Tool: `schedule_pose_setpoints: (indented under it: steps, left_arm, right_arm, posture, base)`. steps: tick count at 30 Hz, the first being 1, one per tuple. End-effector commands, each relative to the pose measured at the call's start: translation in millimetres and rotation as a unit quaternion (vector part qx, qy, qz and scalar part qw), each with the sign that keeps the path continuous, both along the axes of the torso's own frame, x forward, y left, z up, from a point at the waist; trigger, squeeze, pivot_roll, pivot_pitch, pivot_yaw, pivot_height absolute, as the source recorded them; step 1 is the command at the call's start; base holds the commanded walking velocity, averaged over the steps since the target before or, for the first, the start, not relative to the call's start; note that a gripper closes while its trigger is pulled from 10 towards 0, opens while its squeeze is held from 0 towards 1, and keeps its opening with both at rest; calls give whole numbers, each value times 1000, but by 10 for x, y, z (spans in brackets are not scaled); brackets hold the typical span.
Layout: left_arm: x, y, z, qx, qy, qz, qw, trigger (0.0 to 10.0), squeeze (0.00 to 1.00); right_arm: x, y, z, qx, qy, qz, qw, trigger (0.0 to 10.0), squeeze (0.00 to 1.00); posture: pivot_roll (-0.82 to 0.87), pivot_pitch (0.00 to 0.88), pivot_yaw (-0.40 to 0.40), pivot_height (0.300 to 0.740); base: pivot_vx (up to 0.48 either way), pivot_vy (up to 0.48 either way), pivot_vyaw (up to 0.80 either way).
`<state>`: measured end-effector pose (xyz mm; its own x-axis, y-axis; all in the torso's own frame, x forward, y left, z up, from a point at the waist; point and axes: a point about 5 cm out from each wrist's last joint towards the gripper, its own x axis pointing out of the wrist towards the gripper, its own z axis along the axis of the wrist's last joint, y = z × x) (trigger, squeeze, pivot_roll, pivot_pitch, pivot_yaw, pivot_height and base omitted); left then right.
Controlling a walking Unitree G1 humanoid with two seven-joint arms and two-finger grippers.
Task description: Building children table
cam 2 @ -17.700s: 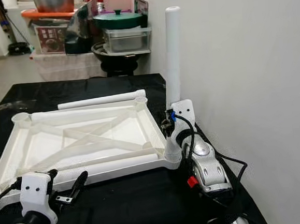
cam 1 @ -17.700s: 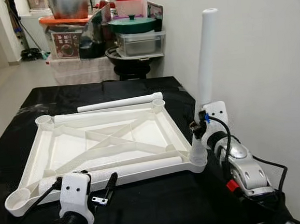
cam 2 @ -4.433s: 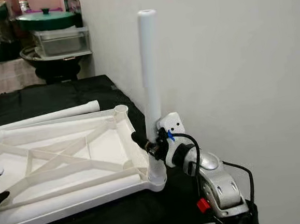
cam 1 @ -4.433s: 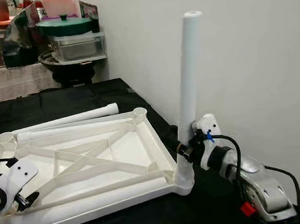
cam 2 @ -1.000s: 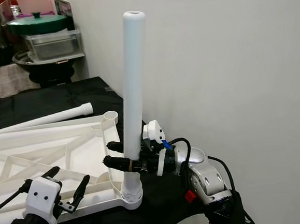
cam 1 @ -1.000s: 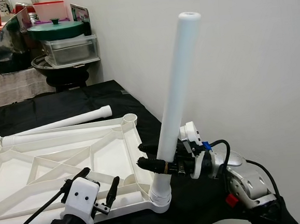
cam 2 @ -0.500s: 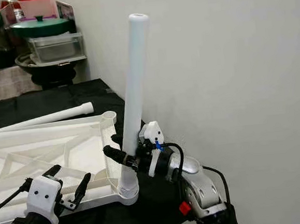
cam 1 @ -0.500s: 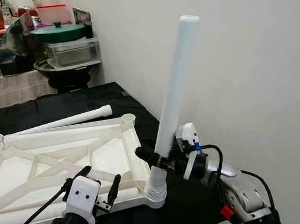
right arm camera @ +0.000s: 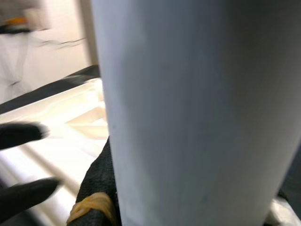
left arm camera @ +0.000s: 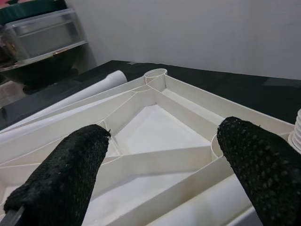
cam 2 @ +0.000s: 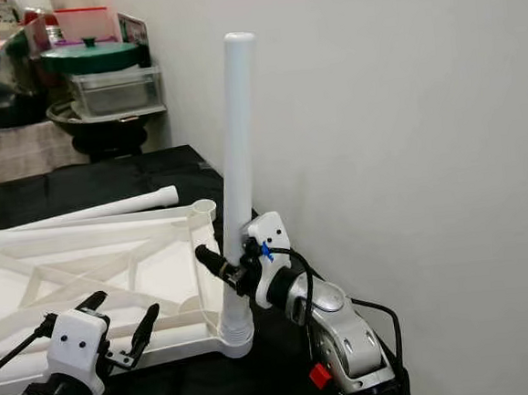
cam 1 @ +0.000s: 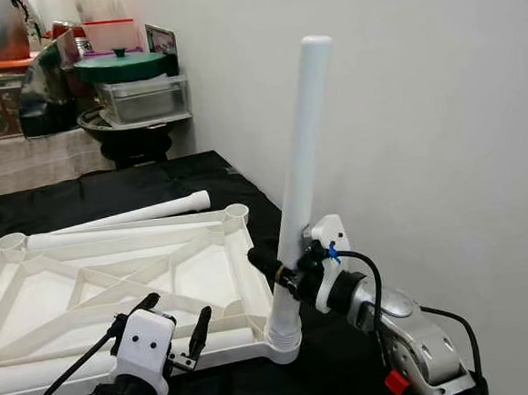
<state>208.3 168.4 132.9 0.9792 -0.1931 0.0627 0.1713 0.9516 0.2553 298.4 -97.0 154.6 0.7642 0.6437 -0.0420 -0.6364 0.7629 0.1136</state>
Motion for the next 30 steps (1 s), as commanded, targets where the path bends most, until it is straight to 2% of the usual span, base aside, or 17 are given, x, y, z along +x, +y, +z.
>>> schedule_pose_setpoints:
  steps: [1, 7, 14, 16, 22, 30]
  left_arm:
    - [12, 20, -42, -2, 5, 7, 1000, 10000, 0]
    - [11, 48, -48, -3, 5, 15, 1000, 10000, 0]
    - [33, 50, -44, -4, 2, 19, 1000, 10000, 0]
    - [33, 47, -46, -5, 2, 19, 1000, 10000, 0]
    - [43, 51, -53, -9, 2, 23, 1000, 10000, 0]
    - [62, 39, -54, -12, 0, 23, 1000, 10000, 0]
  right_arm:
    - [-30, -245, -576, -70, 133, -90, 985, 10000, 0]
    - [-31, -308, -574, -91, 132, -142, 977, 10000, 0]
    - [-17, -408, -592, -118, 134, -220, 959, 10000, 0]
    - [-9, -434, -582, -117, 131, -238, 955, 10000, 0]
    - [22, -583, -554, -106, 127, -322, 932, 10000, 0]
    - [44, -644, -510, -99, 116, -365, 918, 10000, 0]
  posture:
    - [109, 0, -84, 740]
    - [107, 0, -84, 740]
    - [105, 0, -86, 740]
    - [104, 0, -87, 740]
    - [101, 0, -87, 740]
    - [100, 0, -88, 740]
  base:
    - [0, 0, 0]
    - [0, 0, 0]
    - [0, 0, 0]
    - [0, 0, 0]
    - [0, 0, 0]
    - [0, 0, 0]
